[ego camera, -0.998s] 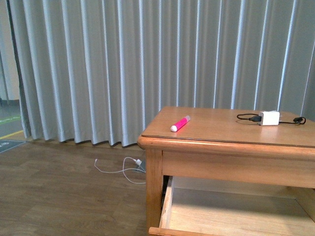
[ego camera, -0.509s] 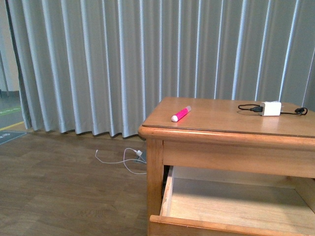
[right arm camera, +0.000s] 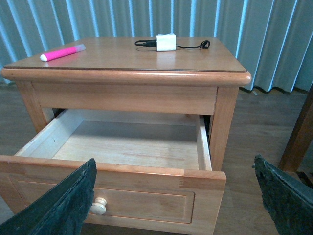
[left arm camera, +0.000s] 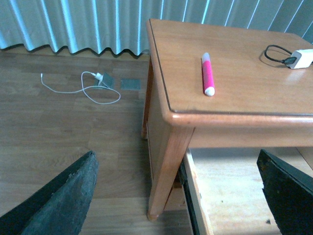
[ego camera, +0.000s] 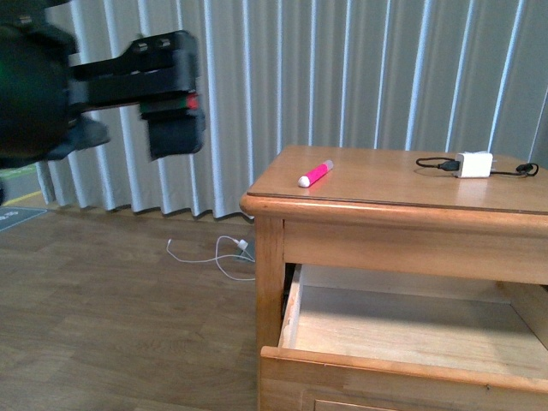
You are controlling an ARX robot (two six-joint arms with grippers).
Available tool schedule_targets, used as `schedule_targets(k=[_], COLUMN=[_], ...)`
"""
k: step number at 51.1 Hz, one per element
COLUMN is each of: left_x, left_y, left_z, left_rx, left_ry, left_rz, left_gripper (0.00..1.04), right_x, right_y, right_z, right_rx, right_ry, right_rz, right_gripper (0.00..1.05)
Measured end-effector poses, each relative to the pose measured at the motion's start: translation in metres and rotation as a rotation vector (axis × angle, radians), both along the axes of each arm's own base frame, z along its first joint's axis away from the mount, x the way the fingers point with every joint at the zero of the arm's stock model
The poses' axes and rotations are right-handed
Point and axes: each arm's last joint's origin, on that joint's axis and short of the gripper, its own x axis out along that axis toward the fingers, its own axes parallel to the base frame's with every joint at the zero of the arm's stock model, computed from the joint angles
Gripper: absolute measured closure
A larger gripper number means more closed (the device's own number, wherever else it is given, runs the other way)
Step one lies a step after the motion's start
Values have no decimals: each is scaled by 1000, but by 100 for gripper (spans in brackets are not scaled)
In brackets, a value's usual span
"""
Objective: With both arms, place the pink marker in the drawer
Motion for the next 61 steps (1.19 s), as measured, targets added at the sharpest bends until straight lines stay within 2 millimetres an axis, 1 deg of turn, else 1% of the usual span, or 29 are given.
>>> schedule_targets(k=[7, 14, 16, 20, 23, 25, 29, 38, 45, 61], left_x=[41, 84, 91, 112, 122, 134, 149, 175, 191, 203], left_y=[-23, -49, -53, -67, -74, -80, -88, -97, -103, -112], left_z=[12, 13, 13, 13, 12, 10, 4, -9, -13, -17], left_rx=[38, 87, 95, 119, 127, 140, 172, 230, 240, 298], left_ry=[-10, 4, 4, 12, 22, 44, 81, 165, 188, 269], left_rz=[-23, -39, -41, -40, -47, -55, -79, -93, -94, -132], left_gripper=[6, 6, 6, 6, 6, 6, 6, 6, 6, 6], right_x=[0, 0, 0, 0, 0, 0, 0, 0, 0, 0], right_y=[0, 0, 0, 0, 0, 0, 0, 0, 0, 0], right_z=[0, 0, 0, 0, 0, 0, 0, 0, 0, 0], right_rx=[0, 0, 0, 0, 0, 0, 0, 0, 0, 0], right_ry=[0, 0, 0, 0, 0, 0, 0, 0, 0, 0], right_rz=[0, 0, 0, 0, 0, 0, 0, 0, 0, 0], right_gripper=[9, 9, 9, 9, 9, 9, 9, 9, 9, 9])
